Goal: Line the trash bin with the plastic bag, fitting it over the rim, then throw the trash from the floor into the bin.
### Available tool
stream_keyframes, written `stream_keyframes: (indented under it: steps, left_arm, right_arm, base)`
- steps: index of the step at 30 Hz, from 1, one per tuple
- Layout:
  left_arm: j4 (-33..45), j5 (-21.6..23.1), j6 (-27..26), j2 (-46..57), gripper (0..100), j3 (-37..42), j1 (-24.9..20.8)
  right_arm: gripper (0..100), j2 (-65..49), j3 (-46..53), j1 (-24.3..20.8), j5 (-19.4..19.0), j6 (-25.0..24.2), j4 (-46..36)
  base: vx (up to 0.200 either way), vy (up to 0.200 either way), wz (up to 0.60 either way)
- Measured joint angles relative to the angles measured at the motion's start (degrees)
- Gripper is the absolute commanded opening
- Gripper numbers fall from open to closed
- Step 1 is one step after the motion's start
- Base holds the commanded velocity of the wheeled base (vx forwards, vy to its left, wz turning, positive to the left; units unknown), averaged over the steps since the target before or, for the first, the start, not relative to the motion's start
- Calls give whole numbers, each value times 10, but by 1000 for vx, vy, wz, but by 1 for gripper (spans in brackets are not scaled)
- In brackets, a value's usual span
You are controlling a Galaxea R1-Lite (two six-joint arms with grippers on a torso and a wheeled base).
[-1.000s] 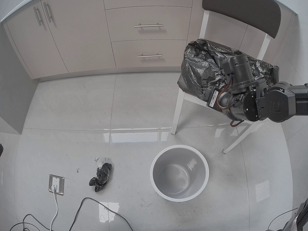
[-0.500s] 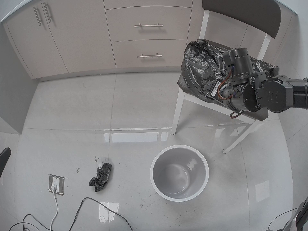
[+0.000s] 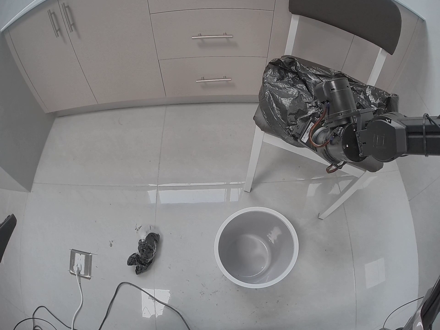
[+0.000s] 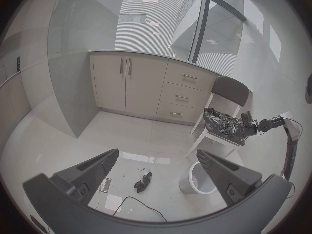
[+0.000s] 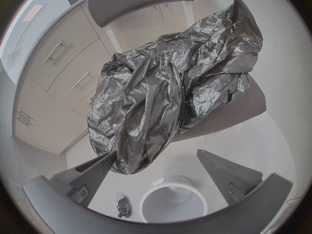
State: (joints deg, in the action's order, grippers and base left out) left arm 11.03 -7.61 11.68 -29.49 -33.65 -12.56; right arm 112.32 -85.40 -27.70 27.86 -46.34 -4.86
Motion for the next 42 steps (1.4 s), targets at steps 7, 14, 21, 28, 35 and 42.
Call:
stream_keyframes:
  steps: [7,14,21,28,35,42]
  left_arm:
    - [0,1,-1,14,100,13,0]
    - [0,4,-2,23,100,15,-1]
    - [0,13,-1,30,100,12,-1]
    - [0,15,-1,38,100,12,-1]
    - [-1,35,2,40,100,20,-2]
    - [-41,59,4,35,100,42,-7]
  right_arm:
    - [100,3,-4,10,-1,1,10]
    - [0,3,0,17,-2,-5,12]
    - [0,2,4,20,-17,-13,10]
    - [0,-5,10,20,-18,-13,5]
    - [0,-47,41,27,-115,18,2]
    - [0,-124,132,56,-360,174,25]
  base:
    - [0,0,0]
    - [0,0,0]
    - [0,0,0]
    - [0,0,0]
    - [0,0,0]
    - [0,0,0]
